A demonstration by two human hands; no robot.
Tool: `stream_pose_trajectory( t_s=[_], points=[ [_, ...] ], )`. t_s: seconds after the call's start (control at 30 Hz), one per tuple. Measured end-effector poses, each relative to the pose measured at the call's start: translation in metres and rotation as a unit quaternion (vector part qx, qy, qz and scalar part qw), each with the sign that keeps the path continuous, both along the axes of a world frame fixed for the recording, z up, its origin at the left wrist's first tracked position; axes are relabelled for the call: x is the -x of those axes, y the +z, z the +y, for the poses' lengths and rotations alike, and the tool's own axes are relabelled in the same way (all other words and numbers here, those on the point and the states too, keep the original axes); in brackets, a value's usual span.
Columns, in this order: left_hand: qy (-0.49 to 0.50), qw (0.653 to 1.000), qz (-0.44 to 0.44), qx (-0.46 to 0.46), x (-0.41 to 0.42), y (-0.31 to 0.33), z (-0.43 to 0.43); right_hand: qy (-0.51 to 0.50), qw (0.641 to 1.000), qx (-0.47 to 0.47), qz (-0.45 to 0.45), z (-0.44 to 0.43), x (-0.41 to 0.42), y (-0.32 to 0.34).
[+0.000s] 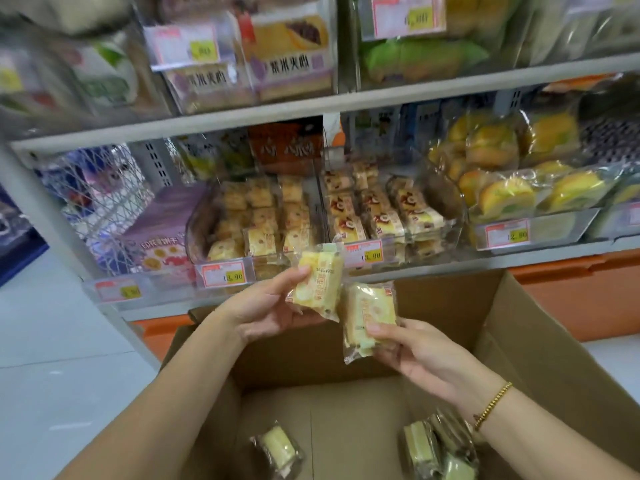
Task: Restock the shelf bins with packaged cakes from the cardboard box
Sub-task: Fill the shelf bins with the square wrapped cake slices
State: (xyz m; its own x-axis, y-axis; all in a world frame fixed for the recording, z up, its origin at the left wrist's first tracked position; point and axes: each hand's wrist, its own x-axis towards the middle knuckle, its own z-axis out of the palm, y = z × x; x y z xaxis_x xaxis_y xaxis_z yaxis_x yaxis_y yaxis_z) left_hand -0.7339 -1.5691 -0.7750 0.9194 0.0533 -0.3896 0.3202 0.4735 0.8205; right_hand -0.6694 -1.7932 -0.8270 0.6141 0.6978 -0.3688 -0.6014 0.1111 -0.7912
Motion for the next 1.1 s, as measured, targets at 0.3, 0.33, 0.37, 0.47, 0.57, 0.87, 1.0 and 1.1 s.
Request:
stream_pose_trajectory(
  t_s=[0.3, 0.33, 0.37, 0.47, 0.57, 0.87, 1.0, 1.1],
  points=[
    [0.056, 0.996, 0.011, -0.073, 0.012, 0.047, 0.041, 0.009, 0.956, 0.154, -0.248, 0.017, -0.003, 0.045],
    [0.065, 0.994, 0.008, -0.082, 0.012, 0.051, 0.051, -0.001, 0.935, 0.196, -0.295, 0.02, -0.008, 0.051],
    [0.079, 0.992, 0.004, -0.096, 0.012, 0.054, 0.06, -0.011, 0.921, 0.219, -0.323, 0.023, -0.013, 0.057],
    [0.162, 0.977, -0.007, -0.141, 0.011, 0.057, 0.086, -0.03, 0.89, 0.245, -0.384, 0.041, -0.03, 0.072],
    [0.246, 0.952, -0.002, -0.182, 0.004, 0.052, 0.111, -0.032, 0.885, 0.202, -0.418, 0.071, -0.046, 0.09],
    [0.349, 0.839, 0.024, -0.418, -0.052, 0.053, 0.149, -0.046, 0.893, 0.182, -0.408, 0.208, -0.124, 0.117],
    [0.324, 0.817, 0.031, -0.475, -0.075, 0.042, 0.16, -0.039, 0.92, 0.176, -0.347, 0.251, -0.143, 0.105],
    [0.249, 0.769, 0.071, -0.585, -0.079, 0.031, 0.162, -0.036, 0.864, 0.257, -0.432, 0.265, -0.141, 0.089]
  ],
)
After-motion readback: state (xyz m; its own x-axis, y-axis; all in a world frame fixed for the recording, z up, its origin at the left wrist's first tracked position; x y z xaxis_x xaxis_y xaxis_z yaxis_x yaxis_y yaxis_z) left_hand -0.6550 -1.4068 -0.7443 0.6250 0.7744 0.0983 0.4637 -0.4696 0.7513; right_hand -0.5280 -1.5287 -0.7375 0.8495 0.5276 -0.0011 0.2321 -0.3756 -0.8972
